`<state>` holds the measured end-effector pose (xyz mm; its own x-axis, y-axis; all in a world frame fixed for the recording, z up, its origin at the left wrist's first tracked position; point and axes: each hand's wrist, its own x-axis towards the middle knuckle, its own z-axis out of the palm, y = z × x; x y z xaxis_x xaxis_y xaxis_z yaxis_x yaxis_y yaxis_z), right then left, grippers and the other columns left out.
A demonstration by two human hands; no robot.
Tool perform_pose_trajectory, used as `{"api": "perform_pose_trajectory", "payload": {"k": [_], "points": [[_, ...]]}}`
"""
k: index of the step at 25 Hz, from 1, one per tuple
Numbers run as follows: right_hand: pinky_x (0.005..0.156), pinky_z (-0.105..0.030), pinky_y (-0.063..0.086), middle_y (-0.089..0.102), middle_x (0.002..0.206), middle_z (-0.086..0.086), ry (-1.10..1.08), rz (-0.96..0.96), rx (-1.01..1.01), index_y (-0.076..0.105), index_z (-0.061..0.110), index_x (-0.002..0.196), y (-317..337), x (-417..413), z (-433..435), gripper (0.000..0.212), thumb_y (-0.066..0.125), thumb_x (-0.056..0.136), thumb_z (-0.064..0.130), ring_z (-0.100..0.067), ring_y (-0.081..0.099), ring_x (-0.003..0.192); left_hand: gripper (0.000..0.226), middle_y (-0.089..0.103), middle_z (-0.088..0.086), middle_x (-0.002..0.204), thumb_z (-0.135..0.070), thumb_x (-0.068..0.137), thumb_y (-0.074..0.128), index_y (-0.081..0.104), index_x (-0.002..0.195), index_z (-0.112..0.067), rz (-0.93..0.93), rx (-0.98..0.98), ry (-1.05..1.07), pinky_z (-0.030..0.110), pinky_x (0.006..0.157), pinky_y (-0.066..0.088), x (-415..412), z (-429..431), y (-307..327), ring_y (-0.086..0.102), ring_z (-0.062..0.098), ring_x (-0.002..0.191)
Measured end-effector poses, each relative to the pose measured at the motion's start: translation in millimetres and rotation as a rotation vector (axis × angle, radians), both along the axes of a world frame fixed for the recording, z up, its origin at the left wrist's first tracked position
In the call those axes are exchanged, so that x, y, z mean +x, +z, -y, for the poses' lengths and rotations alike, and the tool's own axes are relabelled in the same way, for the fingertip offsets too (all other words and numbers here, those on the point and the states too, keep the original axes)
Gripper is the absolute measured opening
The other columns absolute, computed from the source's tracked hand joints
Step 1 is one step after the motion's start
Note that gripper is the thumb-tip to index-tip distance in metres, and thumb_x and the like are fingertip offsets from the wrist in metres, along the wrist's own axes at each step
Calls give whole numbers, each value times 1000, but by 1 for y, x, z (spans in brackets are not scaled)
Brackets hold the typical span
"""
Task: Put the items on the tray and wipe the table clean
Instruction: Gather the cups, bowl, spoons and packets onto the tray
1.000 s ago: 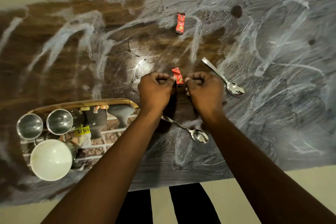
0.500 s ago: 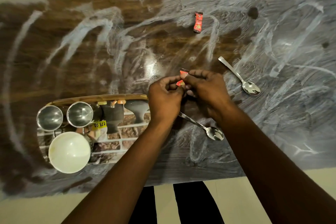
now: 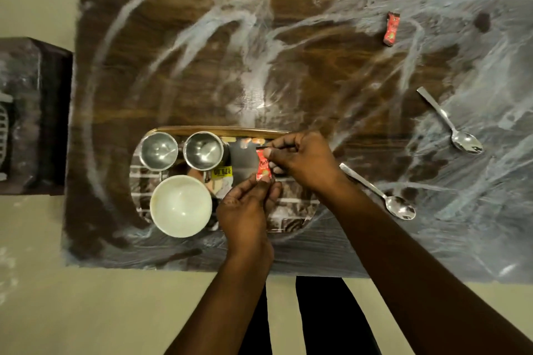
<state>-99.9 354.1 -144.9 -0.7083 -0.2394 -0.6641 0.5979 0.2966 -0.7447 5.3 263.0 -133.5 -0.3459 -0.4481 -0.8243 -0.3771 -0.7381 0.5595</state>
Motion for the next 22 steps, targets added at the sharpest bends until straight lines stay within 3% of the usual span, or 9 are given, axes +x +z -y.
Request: {"api": "perform_pose_trajectory", "payload": {"k": [1, 3, 6, 12, 17, 22], "points": [[67, -31, 64, 74, 76, -13, 23, -23, 13, 78, 2, 100, -1, 0, 6, 5, 74, 96, 0, -13, 70, 62, 21, 82, 25, 105, 5, 93, 77, 75, 113, 9, 18, 8, 39, 26, 71, 67, 0, 3, -4, 84, 24, 81], [70, -40, 65, 75, 74, -11, 48, -93, 72, 77, 16, 88, -5, -2, 14, 20, 73, 96, -2, -21, 73, 69, 21, 80, 31, 104, 5, 94, 76, 73, 113, 13, 38, 17, 97, 27, 67, 67, -2, 6, -11, 82, 25, 74], [72, -50, 68, 78, 76, -10, 94, -230, 180, 79, 13, 89, -11, -5, 19, 10, 78, 92, 3, -27, 76, 69, 23, 77, 36, 98, 5, 95, 75, 69, 111, 20, 57, 1, 148, 25, 56, 64, -11, 6, -18, 78, 23, 63], [70, -46, 68, 79, 75, -1, 119, -378, 303, 81, 11, 90, -12, -6, 20, 2, 81, 89, 10, -18, 77, 67, 21, 79, 16, 72, 4, 94, 77, 69, 106, 20, 85, -16, 176, 25, 56, 64, -21, 0, -24, 79, 20, 58], [71, -45, 68, 78, 75, -1, 74, -365, 284, 79, 12, 89, -9, -6, 18, 5, 84, 88, 13, -17, 79, 71, 17, 80, 26, 86, 1, 92, 80, 70, 99, 13, 100, -63, 155, 26, 57, 64, -24, -2, -18, 78, 21, 58], [64, -47, 67, 79, 70, 1, 15, -326, 238, 76, 21, 84, 0, -3, -8, 16, 82, 90, 34, -16, 77, 62, 12, 75, 14, 68, 1, 92, 80, 70, 96, 6, 125, -214, 83, 28, 47, 59, -22, -21, -3, 69, 17, 47]]}}
